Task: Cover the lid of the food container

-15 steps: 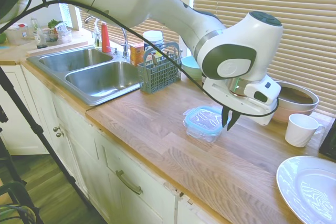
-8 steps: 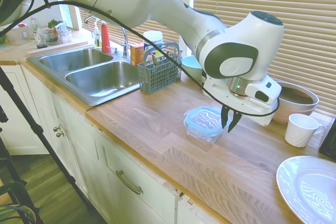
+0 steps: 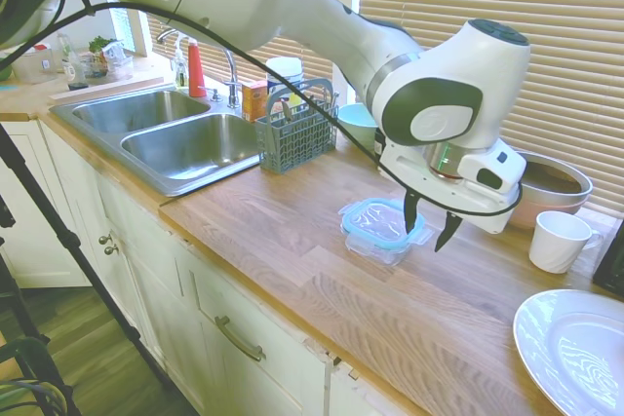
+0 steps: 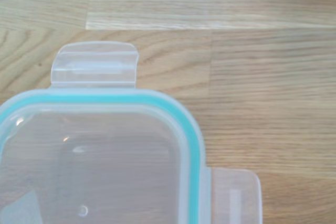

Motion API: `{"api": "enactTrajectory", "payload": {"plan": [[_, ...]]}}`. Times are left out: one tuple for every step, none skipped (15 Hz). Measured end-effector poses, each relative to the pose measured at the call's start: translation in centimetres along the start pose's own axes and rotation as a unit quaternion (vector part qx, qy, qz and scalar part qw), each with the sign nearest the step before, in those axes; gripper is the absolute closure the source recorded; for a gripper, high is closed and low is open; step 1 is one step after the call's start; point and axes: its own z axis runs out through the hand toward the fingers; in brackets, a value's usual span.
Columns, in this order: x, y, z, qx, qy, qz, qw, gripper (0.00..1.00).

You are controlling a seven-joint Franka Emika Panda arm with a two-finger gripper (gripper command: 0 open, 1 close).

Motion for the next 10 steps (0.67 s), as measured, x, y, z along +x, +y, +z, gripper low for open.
{"api": "enactTrajectory", "payload": {"plan": [[0.0,0.0,-0.5,0.002,0.003,-0.001,1.0000,0.00],[-0.1,-0.2,-1.3,0.005,0.006,-0.003,1.0000,0.00],[-0.4,-0.4,-2.5,0.009,0.009,-0.006,0.9999,0.00],[-0.9,-0.7,-3.8,0.014,0.012,-0.010,0.9998,0.00],[-1.8,-1.1,-5.3,0.018,0.015,-0.016,0.9996,0.00],[-3.0,-1.5,-6.5,0.019,0.019,-0.025,0.9993,0.00],[-4.4,-2.0,-7.6,0.016,0.023,-0.034,0.9990,0.00],[-5.8,-2.5,-8.3,0.010,0.025,-0.040,0.9989,0.00],[-7.1,-3.1,-8.8,0.004,0.026,-0.043,0.9987,0.00],[-8.3,-3.7,-9.0,-0.002,0.028,-0.045,0.9986,0.00]]}}
